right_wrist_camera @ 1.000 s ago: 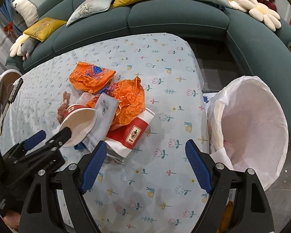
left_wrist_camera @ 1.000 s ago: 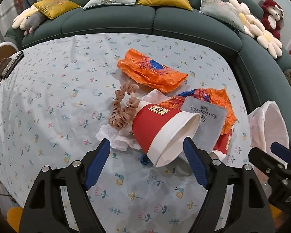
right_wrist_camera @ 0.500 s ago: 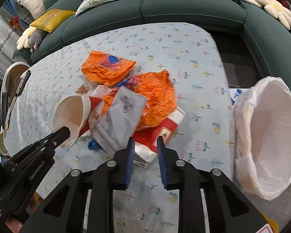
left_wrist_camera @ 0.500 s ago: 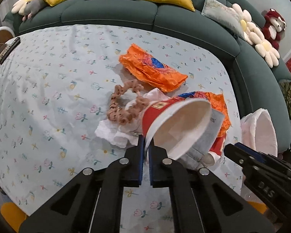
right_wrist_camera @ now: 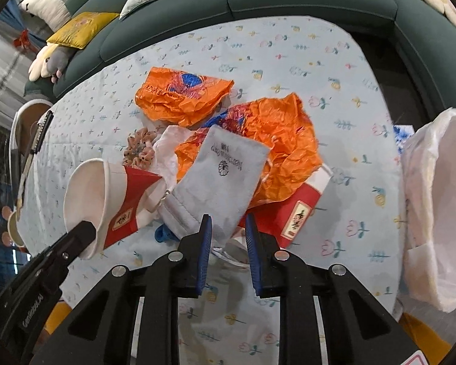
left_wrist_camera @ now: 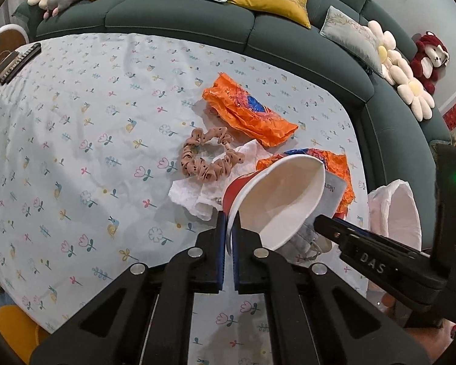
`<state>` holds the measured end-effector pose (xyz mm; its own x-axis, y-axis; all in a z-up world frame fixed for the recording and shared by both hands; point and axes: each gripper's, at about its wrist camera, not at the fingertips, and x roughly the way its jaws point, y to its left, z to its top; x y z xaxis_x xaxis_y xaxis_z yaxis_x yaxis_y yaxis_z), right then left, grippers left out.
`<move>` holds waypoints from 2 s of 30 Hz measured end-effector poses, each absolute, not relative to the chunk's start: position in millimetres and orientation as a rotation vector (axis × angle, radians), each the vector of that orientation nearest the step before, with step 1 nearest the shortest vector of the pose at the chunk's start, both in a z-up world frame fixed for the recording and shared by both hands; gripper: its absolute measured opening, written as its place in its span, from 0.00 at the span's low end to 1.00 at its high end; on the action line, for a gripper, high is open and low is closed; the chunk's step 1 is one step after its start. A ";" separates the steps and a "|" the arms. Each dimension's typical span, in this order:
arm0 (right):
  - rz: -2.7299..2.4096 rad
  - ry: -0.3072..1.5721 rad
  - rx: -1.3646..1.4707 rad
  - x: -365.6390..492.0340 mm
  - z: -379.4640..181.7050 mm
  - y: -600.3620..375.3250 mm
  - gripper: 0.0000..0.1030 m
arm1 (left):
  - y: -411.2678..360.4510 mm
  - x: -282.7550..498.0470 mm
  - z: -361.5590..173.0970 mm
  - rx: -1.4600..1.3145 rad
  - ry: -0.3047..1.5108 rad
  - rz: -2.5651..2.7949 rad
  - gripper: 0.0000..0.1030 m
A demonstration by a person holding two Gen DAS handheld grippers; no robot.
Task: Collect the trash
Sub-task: 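Carry the paper cup and grey sock toward the wastebasket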
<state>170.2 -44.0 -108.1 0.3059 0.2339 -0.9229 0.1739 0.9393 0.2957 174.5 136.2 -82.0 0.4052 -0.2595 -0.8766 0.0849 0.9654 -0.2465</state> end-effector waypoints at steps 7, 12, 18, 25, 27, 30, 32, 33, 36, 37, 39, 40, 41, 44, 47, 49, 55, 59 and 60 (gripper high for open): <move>0.074 1.253 0.349 166.7 -102.1 -34.3 0.02 | 137.5 173.1 -78.1 -0.173 1.128 -0.210 0.03; 0.091 1.209 0.336 158.1 -78.7 -37.4 0.02 | 134.3 167.4 -66.2 -0.170 1.109 -0.221 0.03; 0.093 1.121 0.342 140.7 -38.7 -53.4 0.02 | 127.1 156.1 -41.5 -0.172 1.069 -0.237 0.03; 0.053 1.036 0.339 119.3 -4.0 -79.2 0.02 | 108.5 138.8 -9.5 -0.154 1.015 -0.275 0.03; 0.038 1.019 0.343 110.8 2.6 -89.8 0.02 | 100.8 133.5 -3.3 -0.141 1.003 -0.288 0.03; 0.010 0.999 0.350 98.8 9.4 -105.3 0.02 | 86.1 125.5 4.6 -0.123 0.992 -0.311 0.03; -0.007 0.990 0.355 92.0 12.5 -115.5 0.02 | 72.7 119.9 9.3 -0.105 0.986 -0.333 0.03; -0.018 0.984 0.359 87.7 14.4 -122.5 0.02 | 65.4 117.0 11.3 -0.098 0.984 -0.346 0.03; -0.048 0.969 0.369 75.5 18.2 -141.3 0.02 | 46.2 110.3 15.8 -0.080 0.980 -0.381 0.03; -0.063 0.963 0.374 71.0 19.1 -149.9 0.02 | 37.2 107.4 18.0 -0.072 0.977 -0.399 0.03; -0.086 0.956 0.384 64.3 19.3 -163.8 0.02 | 18.8 102.1 21.4 -0.054 0.972 -0.434 0.03; -0.097 0.952 0.389 60.6 19.3 -171.0 0.02 | 9.7 99.8 23.0 -0.044 0.969 -0.450 0.03; -0.107 0.951 0.392 57.3 18.9 -178.0 0.02 | 2.0 97.8 24.0 -0.038 0.967 -0.465 0.03; -0.148 0.943 0.401 44.3 17.4 -203.2 0.02 | -25.8 93.4 24.8 -0.022 0.973 -0.510 0.03; -0.182 0.938 0.411 32.5 15.3 -223.4 0.02 | -52.3 90.2 23.1 -0.015 0.985 -0.552 0.03; -0.202 0.938 0.419 25.9 13.5 -235.4 0.02 | -68.9 88.4 21.2 -0.005 0.992 -0.576 0.03; -0.248 0.952 0.454 11.4 -0.7 -270.5 0.02 | -120.1 84.4 11.5 0.052 1.006 -0.627 0.03; -0.265 0.961 0.483 7.9 -11.5 -285.5 0.02 | -147.3 85.0 2.0 0.072 1.029 -0.659 0.04; -0.269 0.965 0.492 7.3 -14.8 -290.3 0.02 | -151.4 85.3 -0.3 0.078 1.034 -0.665 0.04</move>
<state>7.3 -290.3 -14.8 0.5483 -0.0031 -0.8363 0.4301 0.8586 0.2789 85.3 -151.4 -0.3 0.3350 -0.4736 -0.8145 0.5448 0.8027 -0.2427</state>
